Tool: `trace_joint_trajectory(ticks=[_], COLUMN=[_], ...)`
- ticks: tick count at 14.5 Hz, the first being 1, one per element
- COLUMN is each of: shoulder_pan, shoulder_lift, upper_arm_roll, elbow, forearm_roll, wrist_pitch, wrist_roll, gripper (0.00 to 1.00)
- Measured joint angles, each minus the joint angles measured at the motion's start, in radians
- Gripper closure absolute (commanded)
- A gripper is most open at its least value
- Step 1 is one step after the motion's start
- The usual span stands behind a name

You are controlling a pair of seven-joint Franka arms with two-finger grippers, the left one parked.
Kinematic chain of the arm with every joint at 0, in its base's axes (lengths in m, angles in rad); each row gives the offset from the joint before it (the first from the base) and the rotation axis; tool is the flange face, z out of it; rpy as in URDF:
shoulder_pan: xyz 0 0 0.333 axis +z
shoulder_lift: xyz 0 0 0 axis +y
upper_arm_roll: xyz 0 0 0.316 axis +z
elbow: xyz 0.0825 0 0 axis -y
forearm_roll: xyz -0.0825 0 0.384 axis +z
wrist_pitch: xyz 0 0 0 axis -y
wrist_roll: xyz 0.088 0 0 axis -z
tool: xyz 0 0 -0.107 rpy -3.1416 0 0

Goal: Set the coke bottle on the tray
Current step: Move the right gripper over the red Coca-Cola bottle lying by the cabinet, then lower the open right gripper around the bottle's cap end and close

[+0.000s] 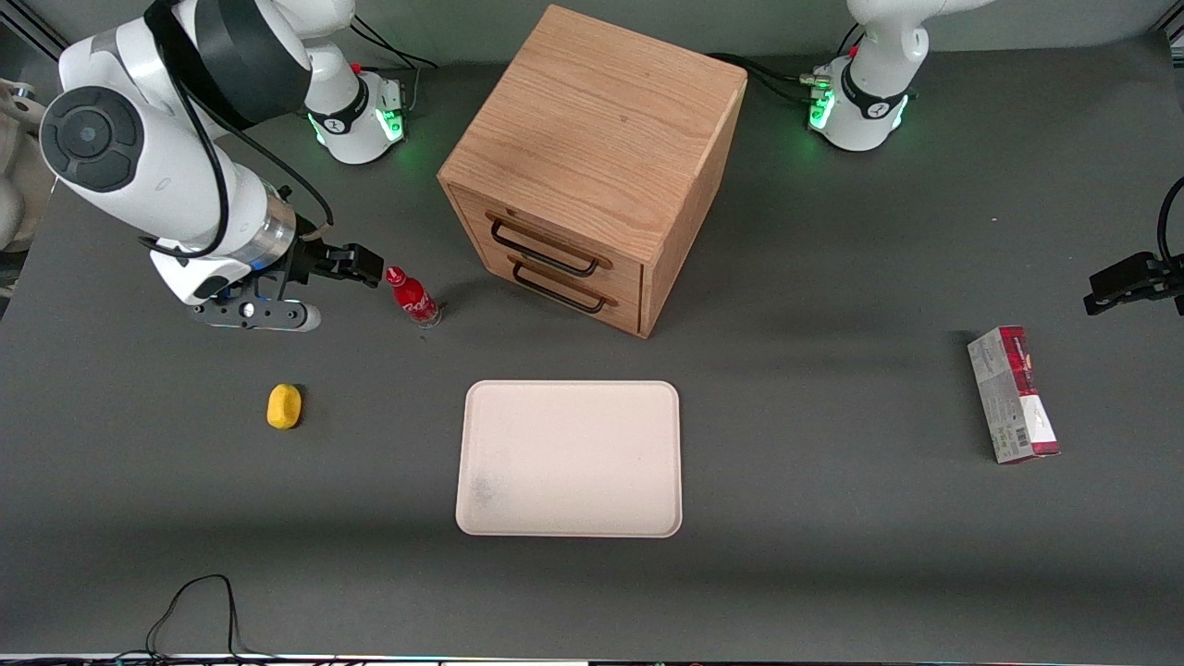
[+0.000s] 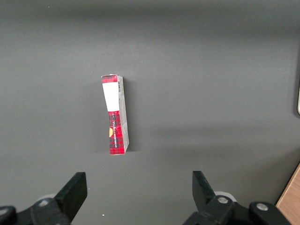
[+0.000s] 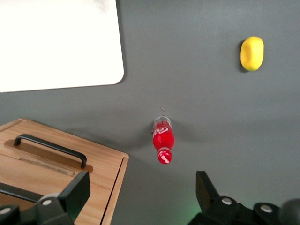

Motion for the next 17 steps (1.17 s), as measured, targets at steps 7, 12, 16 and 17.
trace_joint_trajectory(ticks=[7, 12, 16, 17], shoulder_pan=[0.030, 0.029, 0.027, 0.027], shoulder_lift=[-0.320, -0.353, -0.325, -0.309], upper_arm_roll=[-0.001, -0.005, -0.006, -0.007], elbow=[-0.409, -0.515, -0.605, -0.618], forearm_roll=[0.008, 0.039, 0.040, 0.040], wrist_pitch=[0.114, 0.214, 0.329, 0.361], wrist_roll=[-0.028, -0.037, -0.042, -0.043], gripper=[0.00, 0.00, 0.00, 0.00])
